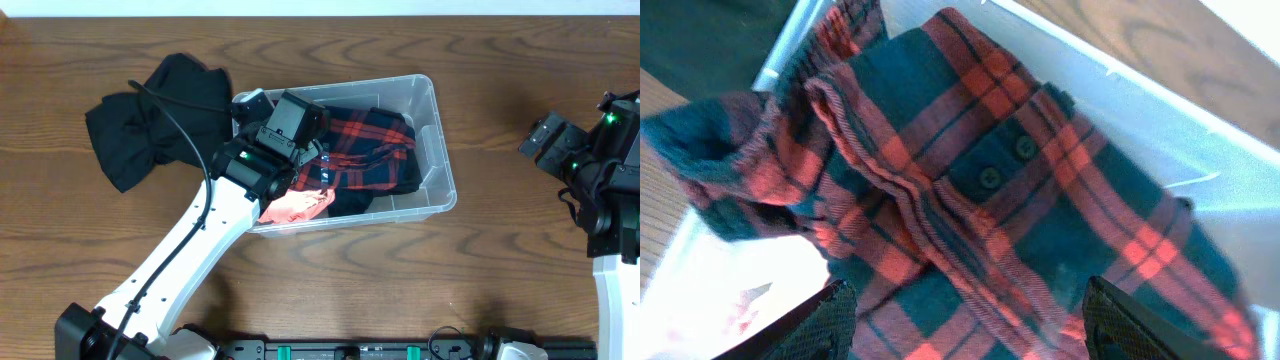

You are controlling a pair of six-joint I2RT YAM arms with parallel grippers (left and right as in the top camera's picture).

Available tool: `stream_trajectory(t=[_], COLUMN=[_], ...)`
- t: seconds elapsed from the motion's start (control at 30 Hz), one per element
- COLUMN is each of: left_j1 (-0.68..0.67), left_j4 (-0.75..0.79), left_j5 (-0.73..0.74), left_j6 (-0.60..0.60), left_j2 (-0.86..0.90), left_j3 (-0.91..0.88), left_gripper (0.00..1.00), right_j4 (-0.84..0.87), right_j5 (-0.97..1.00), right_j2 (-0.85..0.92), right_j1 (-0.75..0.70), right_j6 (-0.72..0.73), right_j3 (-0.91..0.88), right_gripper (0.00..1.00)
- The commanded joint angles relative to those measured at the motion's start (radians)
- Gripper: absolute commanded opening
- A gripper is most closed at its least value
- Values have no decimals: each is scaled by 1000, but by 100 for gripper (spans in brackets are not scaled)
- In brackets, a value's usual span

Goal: Pack container
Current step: 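Lift the plaid shirt over and lower it into the bin, then release the plaid shirt and move left gripper to the black garment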

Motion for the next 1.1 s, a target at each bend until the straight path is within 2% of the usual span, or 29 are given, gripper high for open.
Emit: stream_trajectory(t=[0.0, 0.07, 0.13, 0.2, 0.27, 0.37, 0.5, 0.73, 1.0, 1.07], left_j1=[-1, 0, 4, 14, 26, 45, 79, 95, 84, 84], left_j4=[-24, -35, -16, 32, 63, 54, 39, 61, 49, 39], left_j5=[-94, -191, -256, -257, -225, -195, -168, 5, 5, 5], left_j6=[102, 128, 202, 329, 450, 505, 478, 480, 552, 558], left_j2=[-17, -15, -5, 20, 60, 140, 253, 385, 269, 192], left_j3=[9, 8, 7, 4, 2, 2, 1, 1, 25, 37], left_gripper=[72, 69, 53, 43, 38, 34, 33, 32, 33, 41], right_j4=[1, 1, 1, 2, 2, 1, 1, 1, 2, 1], right_j5=[-3, -3, -3, -3, -3, -3, -3, -3, -3, -3], right_j2=[0, 0, 0, 0, 0, 0, 0, 0, 0, 0], right_j1=[-6, -6, -6, -6, -6, -6, -6, -6, -6, -6], right_j6=[-10, -10, -10, -10, -10, -10, -10, -10, -10, -10], right_j3=[1, 1, 1, 1, 1, 1, 1, 1, 1, 1], right_gripper=[99, 99, 99, 99, 99, 99, 99, 99, 99, 99])
